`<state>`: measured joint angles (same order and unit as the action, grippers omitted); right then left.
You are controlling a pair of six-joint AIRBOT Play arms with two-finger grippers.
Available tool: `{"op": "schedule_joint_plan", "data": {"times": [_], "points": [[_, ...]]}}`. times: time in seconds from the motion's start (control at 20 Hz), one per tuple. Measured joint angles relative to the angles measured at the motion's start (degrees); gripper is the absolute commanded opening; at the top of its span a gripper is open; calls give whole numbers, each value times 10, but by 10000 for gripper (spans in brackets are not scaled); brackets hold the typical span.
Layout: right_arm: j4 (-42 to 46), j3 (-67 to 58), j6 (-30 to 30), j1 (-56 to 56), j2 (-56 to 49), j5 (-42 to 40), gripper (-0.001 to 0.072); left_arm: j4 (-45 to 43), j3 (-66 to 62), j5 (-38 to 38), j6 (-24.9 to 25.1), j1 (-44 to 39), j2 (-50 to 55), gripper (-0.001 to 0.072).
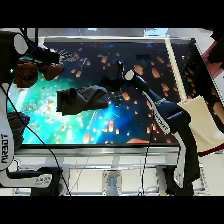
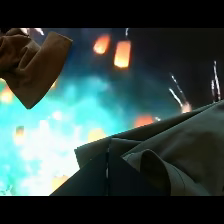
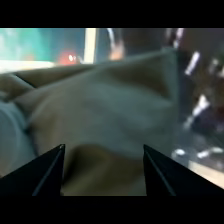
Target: Fold the shirts.
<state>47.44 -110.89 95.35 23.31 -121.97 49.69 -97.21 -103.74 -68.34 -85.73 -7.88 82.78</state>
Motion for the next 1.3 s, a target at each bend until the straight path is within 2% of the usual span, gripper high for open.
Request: {"op": "schedule_joint_plan", "data": {"times": [0.3,0.5,0.55,0.6,0.65,1.0,1.15,1.3], "points": [[2,8,17,-5,-28,33,547,2,0,6,0,0,0,10],[-66,9,7,-3,-45,47,533,3,0,9,0,0,0,10],[-89,9,-1,-1,-50,55,440,4,0,9,0,0,0,10],[-102,9,-9,3,-53,62,217,4,0,10,0,0,0,10],[-114,10,-21,6,-56,69,32,4,0,10,0,0,0,10],[-280,8,-160,-18,-32,78,24,0,0,10,3,1,0,10],[-238,8,-166,-72,24,94,24,-2,0,10,7,0,0,10],[-87,9,-109,-146,104,155,24,-2,0,10,9,1,0,10]]}}
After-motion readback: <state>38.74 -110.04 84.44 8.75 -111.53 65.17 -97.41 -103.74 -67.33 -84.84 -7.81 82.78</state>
